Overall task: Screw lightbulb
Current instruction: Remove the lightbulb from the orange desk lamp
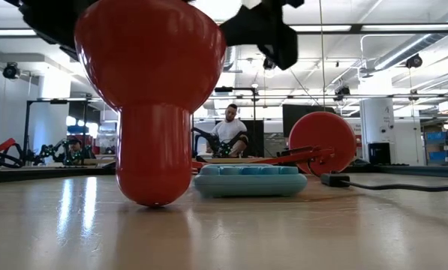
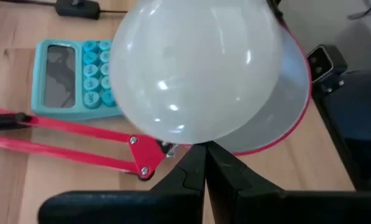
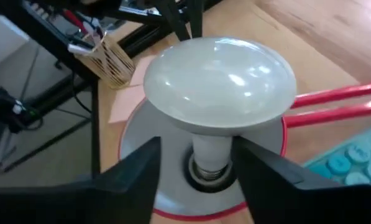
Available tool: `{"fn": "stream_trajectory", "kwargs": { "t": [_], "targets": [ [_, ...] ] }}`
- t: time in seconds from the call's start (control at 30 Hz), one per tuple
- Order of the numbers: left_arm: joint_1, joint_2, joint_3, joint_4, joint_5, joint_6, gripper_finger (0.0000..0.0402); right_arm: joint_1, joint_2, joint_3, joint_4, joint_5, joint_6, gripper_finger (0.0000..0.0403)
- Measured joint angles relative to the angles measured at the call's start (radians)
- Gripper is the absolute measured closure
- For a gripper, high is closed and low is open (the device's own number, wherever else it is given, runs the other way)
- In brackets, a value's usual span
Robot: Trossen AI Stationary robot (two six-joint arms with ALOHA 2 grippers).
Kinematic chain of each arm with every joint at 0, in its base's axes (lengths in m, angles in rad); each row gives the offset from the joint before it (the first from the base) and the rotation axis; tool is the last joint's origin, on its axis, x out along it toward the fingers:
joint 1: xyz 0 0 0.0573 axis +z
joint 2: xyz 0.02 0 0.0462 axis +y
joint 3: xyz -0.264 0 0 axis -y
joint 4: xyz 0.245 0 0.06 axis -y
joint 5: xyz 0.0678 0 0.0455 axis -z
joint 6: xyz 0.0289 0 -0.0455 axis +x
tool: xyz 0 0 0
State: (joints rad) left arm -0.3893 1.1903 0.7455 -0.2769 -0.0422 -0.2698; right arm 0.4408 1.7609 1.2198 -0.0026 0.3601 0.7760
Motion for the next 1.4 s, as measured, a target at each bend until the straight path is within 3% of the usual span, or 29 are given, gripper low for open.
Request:
{"fn": "stream_trajectory", "kwargs": {
  "t": [0.2,0.4,0.63,1.17,1.4],
  "targets": [
    [-0.001,0.03,0.0,0.051,0.009,-0.017,0.0401,-0.019,0.041,0.0,0.048,-0.004,-0.099,0.0134],
    [0.0,0.046,0.0,0.091,-0.039,-0.036,0.0401,-0.03,0.074,0.0,0.097,0.018,-0.127,0.0089],
    [0.003,0.045,0.011,0.109,-0.057,-0.02,0.0401,-0.036,0.071,0.0,0.115,0.137,-0.192,0.0089],
    [0.002,0.038,0.012,-0.015,-0.056,-0.042,0.0401,-0.047,0.072,0.0,0.04,0.11,-0.128,0.0092],
    [0.002,0.066,0.012,0.047,-0.143,-0.053,0.0401,-0.063,0.126,0.0,0.138,0.102,-0.172,0.0092]
  ]
}}
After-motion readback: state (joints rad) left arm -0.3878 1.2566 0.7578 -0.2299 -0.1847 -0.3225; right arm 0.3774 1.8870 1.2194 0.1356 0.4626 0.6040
